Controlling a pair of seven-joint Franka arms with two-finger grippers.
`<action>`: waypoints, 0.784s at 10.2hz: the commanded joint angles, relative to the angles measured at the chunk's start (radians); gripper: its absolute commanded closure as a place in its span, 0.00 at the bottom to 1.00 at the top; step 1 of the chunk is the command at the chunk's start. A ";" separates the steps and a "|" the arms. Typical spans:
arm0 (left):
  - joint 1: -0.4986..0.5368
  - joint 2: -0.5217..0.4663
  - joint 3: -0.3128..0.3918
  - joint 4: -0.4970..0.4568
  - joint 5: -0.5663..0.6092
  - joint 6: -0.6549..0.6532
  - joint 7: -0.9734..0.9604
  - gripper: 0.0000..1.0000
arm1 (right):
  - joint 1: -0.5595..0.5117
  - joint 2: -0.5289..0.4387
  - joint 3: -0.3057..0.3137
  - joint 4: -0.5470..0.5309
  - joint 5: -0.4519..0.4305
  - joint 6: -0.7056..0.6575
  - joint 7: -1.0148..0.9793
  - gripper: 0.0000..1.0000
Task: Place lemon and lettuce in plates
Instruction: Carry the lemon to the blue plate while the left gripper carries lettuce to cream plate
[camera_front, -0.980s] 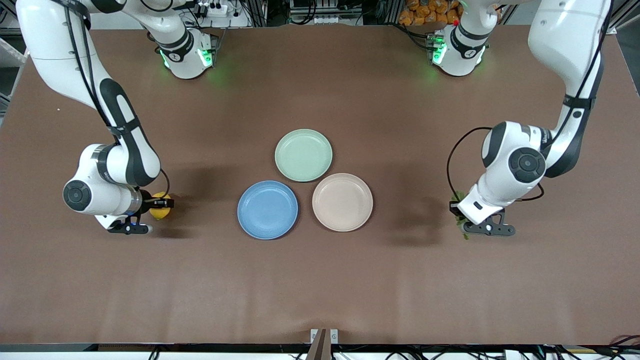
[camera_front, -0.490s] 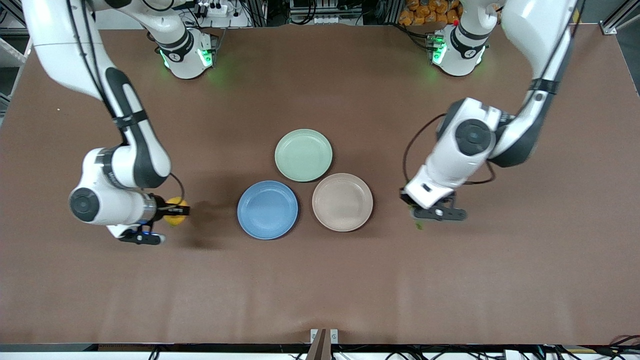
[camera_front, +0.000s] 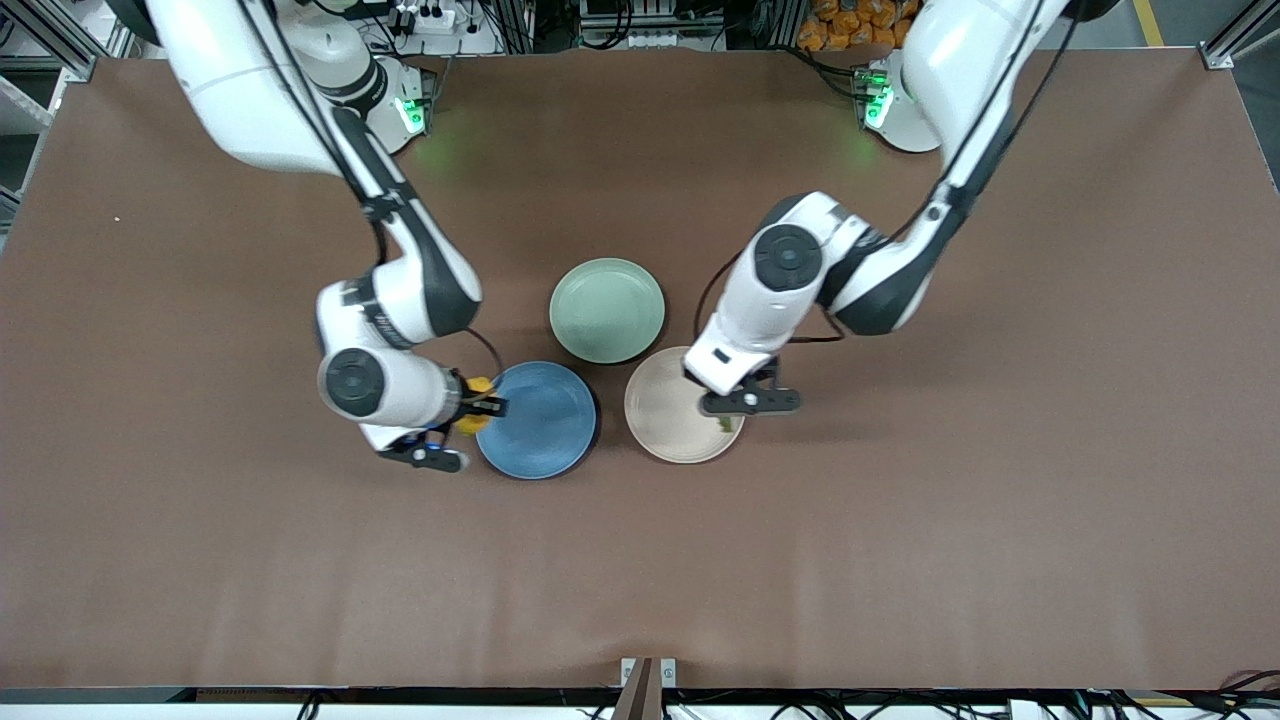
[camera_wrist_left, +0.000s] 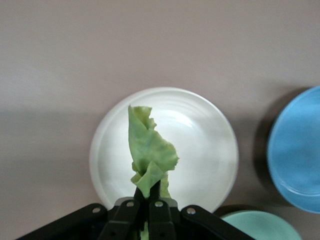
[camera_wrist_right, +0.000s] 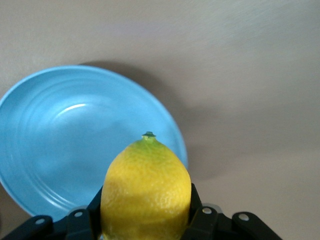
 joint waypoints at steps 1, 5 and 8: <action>-0.095 0.082 0.088 0.058 0.030 0.045 -0.069 1.00 | 0.030 0.087 0.001 0.084 0.015 0.028 0.035 1.00; -0.119 0.034 0.159 0.058 0.031 0.037 -0.061 0.00 | 0.036 0.112 0.001 0.108 0.015 0.028 0.073 0.00; -0.058 -0.127 0.163 0.058 0.033 -0.071 -0.038 0.00 | 0.012 0.069 0.001 0.170 0.017 -0.079 0.066 0.00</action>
